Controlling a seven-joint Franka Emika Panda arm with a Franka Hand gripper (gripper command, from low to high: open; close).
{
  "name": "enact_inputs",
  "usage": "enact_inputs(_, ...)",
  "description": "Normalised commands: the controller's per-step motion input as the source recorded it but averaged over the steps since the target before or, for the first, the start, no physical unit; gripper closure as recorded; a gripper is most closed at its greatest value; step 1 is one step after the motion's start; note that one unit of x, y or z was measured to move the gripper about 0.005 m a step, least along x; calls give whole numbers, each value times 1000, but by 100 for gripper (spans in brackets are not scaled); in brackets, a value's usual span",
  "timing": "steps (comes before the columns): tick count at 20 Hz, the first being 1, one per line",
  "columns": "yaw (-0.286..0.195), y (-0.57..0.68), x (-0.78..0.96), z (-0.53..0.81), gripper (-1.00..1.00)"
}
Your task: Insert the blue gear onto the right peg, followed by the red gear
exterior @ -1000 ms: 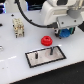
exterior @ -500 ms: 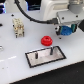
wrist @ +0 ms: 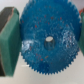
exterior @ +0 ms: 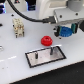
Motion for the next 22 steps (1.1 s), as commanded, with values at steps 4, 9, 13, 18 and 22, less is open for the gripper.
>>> enact_inputs(4, 0, -282, 700, 353, 100)
enact_inputs(9, 0, -304, 728, 287, 100)
enact_inputs(13, 0, -306, 707, 158, 100)
enact_inputs(18, 0, -278, 644, 42, 100)
enact_inputs(22, 0, -157, 450, -32, 100)
